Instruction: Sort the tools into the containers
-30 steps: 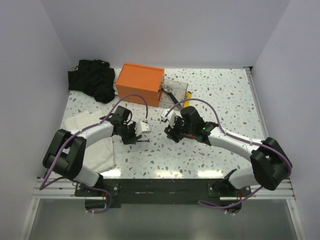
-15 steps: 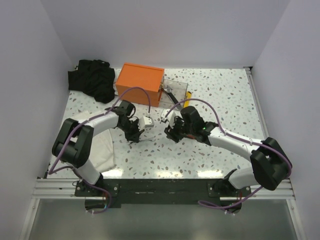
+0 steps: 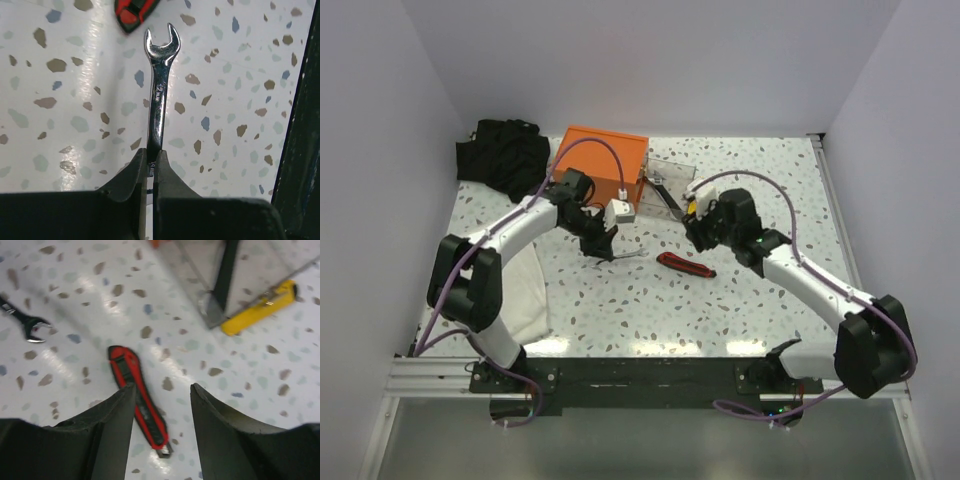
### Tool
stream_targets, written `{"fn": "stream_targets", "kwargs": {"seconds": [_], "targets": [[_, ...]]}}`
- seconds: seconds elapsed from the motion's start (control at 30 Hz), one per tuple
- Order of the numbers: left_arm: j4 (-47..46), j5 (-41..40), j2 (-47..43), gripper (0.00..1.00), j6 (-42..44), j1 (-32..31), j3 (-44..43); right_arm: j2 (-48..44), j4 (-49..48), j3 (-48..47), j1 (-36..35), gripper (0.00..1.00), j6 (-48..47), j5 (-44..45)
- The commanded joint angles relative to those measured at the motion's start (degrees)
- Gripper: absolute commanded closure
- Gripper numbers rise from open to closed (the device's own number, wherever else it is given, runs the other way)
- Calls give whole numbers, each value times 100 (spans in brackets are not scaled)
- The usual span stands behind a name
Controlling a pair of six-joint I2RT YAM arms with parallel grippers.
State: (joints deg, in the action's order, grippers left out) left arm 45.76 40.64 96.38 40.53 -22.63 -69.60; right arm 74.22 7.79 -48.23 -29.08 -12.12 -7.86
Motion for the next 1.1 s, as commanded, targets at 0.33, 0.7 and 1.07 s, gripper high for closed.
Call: {"fn": "stream_targets", "kwargs": {"seconds": [0.33,0.7,1.07], "targets": [[-2341,-169,1031,100,-3691,-399,-2505,5,724,-732,1598,53,1871,1111],[-3055,-1866,2376,100,-4239,-962,-3910,-135,662,-548,1827,54,2003,1032],[-3968,-1902,1274,81,-3396,-997,-2371,-127,732,-284,1915,45,1256,-373]]}}
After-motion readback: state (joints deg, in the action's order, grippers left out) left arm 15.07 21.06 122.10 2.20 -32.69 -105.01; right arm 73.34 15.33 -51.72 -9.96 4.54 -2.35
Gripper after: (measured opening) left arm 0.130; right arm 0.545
